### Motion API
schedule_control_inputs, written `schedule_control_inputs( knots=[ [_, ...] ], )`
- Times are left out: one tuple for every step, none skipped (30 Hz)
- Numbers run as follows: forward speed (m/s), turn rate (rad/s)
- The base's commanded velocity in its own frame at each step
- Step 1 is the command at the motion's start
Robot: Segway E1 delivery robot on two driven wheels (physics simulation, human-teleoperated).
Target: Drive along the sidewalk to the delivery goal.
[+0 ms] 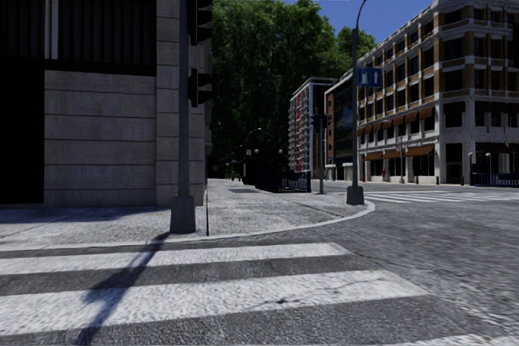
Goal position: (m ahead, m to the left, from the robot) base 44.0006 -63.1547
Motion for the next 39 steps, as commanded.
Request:
schedule_control_inputs(
  knots=[
    [2.0,-0.32],
    [2.0,0.0],
    [2.0,0.0],
    [2.0,0.0],
    [2.0,0.0],
    [2.0,0.0],
    [2.0,0.0],
    [2.0,0.0],
    [2.0,0.0],
    [2.0,0.0],
    [2.0,0.0],
    [2.0,0.0],
    [2.0,0.0],
    [2.0,0.0],
    [2.0,0.0],
    [2.0,0.0],
    [2.0,0.0],
    [2.0,0.0],
    [2.0,0.0],
    [2.0,0.0],
    [2.0,0.0],
    [2.0,0.0],
    [2.0,0.0],
    [2.0,0.0],
    [2.0,0.0],
    [2.0,0.0],
    [2.0,0.0],
    [2.0,0.0],
    [2.0,0.0],
    [2.0,0.0],
    [2.0,0.0],
    [2.0,0.0],
    [2.0,0.0],
    [2.0,0.0],
    [2.0,0.0],
    [2.0,0.0],
    [2.0,0.0],
    [2.0,0.0],
    [2.0,0.0]
  ],
)
